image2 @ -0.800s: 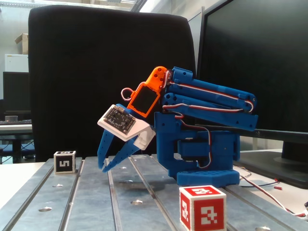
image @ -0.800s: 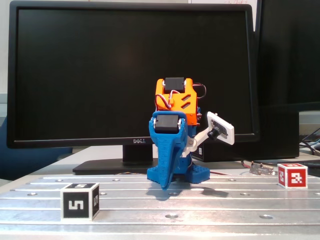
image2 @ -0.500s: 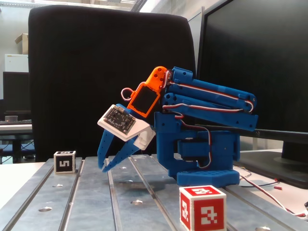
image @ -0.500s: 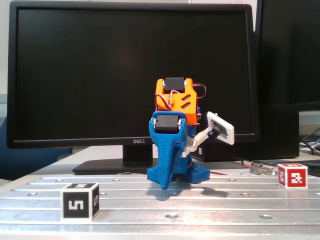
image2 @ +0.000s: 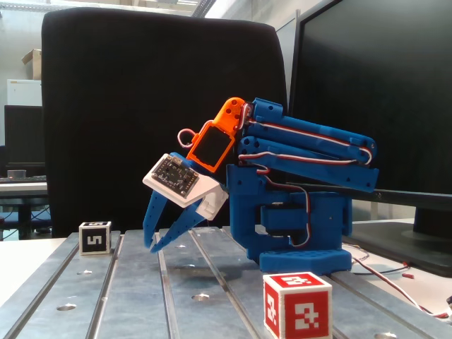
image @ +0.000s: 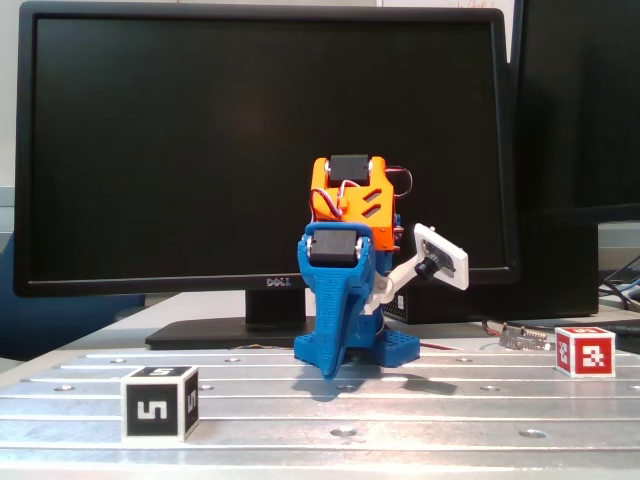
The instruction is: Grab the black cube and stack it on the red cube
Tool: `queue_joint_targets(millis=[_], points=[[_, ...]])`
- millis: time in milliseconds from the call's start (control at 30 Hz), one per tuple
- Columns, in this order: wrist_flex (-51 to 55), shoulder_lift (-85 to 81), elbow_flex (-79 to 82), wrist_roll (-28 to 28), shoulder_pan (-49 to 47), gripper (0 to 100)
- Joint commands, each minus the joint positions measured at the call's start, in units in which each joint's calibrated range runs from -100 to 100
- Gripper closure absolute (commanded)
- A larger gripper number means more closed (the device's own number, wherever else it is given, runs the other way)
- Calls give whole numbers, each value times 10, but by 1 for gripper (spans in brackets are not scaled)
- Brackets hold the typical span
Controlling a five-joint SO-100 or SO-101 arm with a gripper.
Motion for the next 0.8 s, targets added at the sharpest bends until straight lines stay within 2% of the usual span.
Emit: queue_joint_targets(millis=[0,767], points=[[-4,1,-11,1,-1,99],[10,8,-94,1,0,99]])
